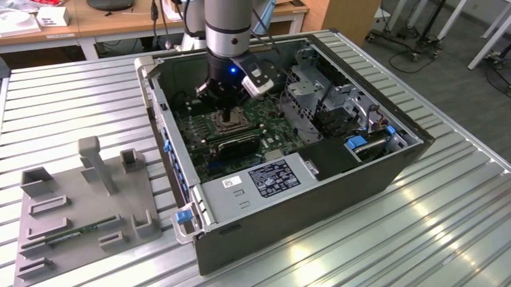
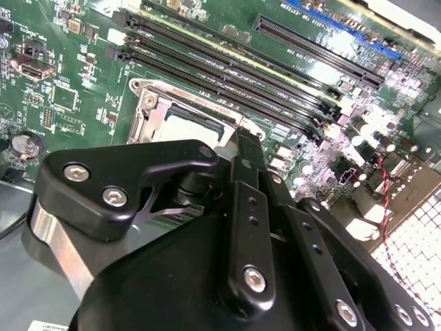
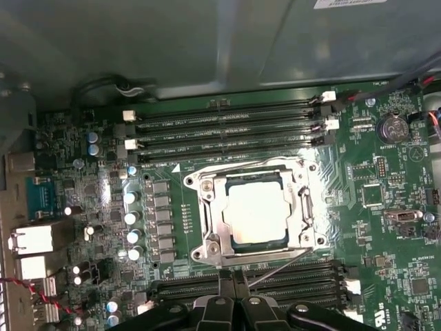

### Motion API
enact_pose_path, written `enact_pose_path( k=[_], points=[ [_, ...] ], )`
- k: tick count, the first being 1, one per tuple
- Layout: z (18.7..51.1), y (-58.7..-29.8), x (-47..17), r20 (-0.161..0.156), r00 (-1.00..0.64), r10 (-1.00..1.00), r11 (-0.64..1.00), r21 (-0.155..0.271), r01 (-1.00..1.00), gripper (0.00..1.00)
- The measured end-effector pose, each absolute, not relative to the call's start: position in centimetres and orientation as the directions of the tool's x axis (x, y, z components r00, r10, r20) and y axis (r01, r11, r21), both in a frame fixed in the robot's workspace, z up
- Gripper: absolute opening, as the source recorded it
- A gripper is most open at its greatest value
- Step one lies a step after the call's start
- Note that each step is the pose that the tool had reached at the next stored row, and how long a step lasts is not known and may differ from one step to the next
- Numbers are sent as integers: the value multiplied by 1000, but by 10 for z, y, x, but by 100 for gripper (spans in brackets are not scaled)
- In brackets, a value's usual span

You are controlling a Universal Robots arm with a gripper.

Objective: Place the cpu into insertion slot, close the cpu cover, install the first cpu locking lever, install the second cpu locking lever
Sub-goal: 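Install the second cpu locking lever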

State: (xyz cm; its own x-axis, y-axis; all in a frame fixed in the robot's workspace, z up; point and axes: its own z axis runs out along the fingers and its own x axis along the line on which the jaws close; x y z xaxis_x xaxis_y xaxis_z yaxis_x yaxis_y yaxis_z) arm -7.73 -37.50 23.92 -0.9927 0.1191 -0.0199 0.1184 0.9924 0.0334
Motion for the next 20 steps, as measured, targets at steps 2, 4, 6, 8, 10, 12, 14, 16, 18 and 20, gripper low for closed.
enact_pose_path(
  k=[2, 4, 6, 8, 10, 12, 14, 16, 18, 20],
  points=[
    [239, -377, -77, -20, -993, 118, 993, 33, 117, 10],
    [239, -379, -77, -20, -993, 117, 993, 33, 116, 10],
    [239, -380, -77, -20, -993, 115, 993, 33, 115, 10],
    [239, -380, -77, -20, -993, 114, 993, 33, 113, 10],
    [238, -380, -77, -20, -993, 113, 993, 33, 112, 10],
    [234, -380, -77, -20, -994, 111, 993, 33, 111, 10],
    [230, -380, -77, -20, -994, 110, 993, 33, 109, 10],
    [227, -380, -78, -20, -994, 108, 994, 33, 107, 10],
    [223, -380, -78, -20, -994, 107, 994, 33, 106, 10],
    [219, -380, -79, -20, -994, 105, 994, 33, 104, 10]
  ],
)
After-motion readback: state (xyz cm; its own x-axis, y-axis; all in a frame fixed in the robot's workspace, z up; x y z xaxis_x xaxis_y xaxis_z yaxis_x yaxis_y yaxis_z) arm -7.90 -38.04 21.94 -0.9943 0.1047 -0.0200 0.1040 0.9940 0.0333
